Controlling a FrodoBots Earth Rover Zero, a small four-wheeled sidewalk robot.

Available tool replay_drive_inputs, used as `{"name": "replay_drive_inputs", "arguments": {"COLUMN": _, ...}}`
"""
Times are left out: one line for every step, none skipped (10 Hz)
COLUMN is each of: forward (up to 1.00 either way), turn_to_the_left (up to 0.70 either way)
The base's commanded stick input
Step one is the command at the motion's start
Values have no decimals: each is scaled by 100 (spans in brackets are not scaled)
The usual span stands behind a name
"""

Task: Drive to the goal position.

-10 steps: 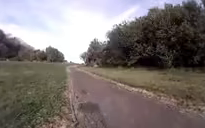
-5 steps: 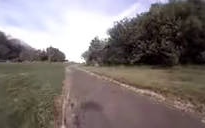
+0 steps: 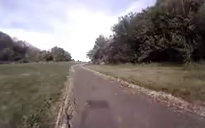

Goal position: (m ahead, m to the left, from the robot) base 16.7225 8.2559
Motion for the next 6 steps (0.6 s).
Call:
{"name": "replay_drive_inputs", "arguments": {"forward": 85, "turn_to_the_left": 0}}
{"name": "replay_drive_inputs", "arguments": {"forward": 85, "turn_to_the_left": 0}}
{"name": "replay_drive_inputs", "arguments": {"forward": 85, "turn_to_the_left": 0}}
{"name": "replay_drive_inputs", "arguments": {"forward": 85, "turn_to_the_left": 3}}
{"name": "replay_drive_inputs", "arguments": {"forward": 85, "turn_to_the_left": 34}}
{"name": "replay_drive_inputs", "arguments": {"forward": 85, "turn_to_the_left": 34}}
